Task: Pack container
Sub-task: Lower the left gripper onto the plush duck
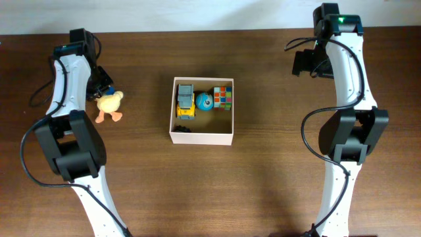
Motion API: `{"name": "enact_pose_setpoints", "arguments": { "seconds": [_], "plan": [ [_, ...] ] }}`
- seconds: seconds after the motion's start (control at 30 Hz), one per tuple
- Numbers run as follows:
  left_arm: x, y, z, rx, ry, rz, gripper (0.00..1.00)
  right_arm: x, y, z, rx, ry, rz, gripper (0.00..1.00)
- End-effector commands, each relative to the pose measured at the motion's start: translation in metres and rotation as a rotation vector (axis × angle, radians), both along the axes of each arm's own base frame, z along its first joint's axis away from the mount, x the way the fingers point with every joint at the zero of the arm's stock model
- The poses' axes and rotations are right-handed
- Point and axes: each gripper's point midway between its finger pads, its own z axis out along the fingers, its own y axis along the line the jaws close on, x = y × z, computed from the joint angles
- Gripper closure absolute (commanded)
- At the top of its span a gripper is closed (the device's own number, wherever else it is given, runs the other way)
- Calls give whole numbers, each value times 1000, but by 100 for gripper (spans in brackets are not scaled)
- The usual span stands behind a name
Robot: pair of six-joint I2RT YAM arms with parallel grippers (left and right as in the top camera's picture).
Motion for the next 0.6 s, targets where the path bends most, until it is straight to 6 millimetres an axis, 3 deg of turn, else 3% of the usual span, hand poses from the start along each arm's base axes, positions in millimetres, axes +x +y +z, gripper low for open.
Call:
{"name": "enact_pose_setpoints", "arguments": {
  "seconds": [0.0, 0.2, 0.3, 0.4, 0.57],
  "plan": [
    [-2, 1, -8, -14, 14, 3, 95, 0, -4, -1, -4, 1, -19, 1],
    [-3, -3, -5, -33, 18, -2, 98, 0, -4, -1, -4, 1, -19, 1],
    [1, -9, 7, -61, 9, -63, 98, 0, -4, -1, -4, 1, -19, 1],
    [8, -11, 32, -50, -8, -136, 98, 0, -4, -1, -4, 1, -19, 1],
    [13, -16, 98, 7, -42, -365, 98, 0, -4, -1, -4, 1, -19, 1]
  ]
}}
